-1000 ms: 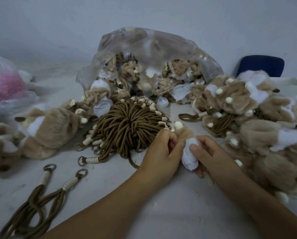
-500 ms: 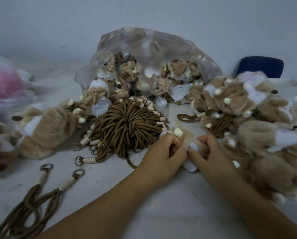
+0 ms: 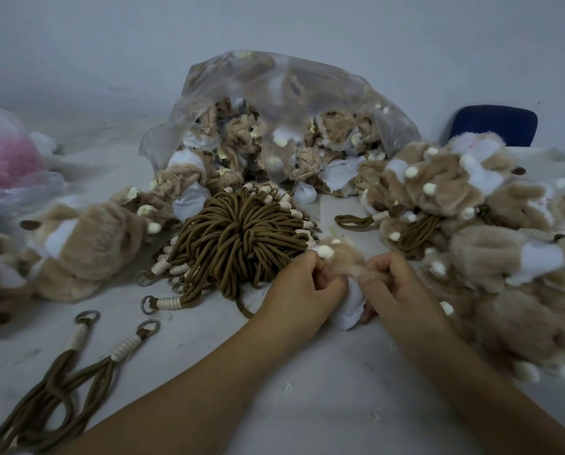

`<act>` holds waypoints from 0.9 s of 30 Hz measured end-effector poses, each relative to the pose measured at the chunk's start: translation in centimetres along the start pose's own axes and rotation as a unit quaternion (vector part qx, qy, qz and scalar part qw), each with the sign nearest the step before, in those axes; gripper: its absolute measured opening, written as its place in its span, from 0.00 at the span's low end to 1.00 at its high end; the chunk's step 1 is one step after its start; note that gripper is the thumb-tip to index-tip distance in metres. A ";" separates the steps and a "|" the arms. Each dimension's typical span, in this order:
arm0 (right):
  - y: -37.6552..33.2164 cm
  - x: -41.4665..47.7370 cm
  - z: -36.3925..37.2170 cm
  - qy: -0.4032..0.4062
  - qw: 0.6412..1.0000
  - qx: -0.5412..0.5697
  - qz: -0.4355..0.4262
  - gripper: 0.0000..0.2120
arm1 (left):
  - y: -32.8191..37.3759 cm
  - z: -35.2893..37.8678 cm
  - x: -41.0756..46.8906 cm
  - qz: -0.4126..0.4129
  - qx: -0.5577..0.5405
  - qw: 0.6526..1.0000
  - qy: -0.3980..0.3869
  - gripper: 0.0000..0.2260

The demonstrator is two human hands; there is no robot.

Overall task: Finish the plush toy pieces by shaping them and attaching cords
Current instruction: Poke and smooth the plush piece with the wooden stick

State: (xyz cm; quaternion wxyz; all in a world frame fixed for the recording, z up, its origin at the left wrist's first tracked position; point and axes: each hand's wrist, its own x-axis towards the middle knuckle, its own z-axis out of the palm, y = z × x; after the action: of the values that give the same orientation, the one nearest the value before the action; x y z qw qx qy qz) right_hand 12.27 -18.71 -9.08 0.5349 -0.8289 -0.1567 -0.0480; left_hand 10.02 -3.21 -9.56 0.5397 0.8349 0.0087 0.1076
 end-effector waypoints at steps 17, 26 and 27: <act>0.3 0.2 0.1 -0.036 0.997 -0.072 0.004 0.08 | -0.2 -0.4 -0.2 0.039 -0.084 0.996 0.005 0.06; 0.3 0.2 -0.3 0.006 1.000 0.007 0.030 0.07 | 0.5 -0.3 -0.4 0.038 -0.084 0.995 -0.050 0.09; 0.5 0.3 -0.4 0.003 0.999 0.013 0.031 0.06 | 0.6 -0.2 -0.5 0.029 -0.069 0.996 -0.054 0.10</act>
State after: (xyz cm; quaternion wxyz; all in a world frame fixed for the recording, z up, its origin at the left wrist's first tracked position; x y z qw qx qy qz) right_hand 12.70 -19.19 -9.24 0.5469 -0.8265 -0.1301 -0.0315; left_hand 9.42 -3.33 -9.00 0.5919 0.8005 -0.0521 0.0784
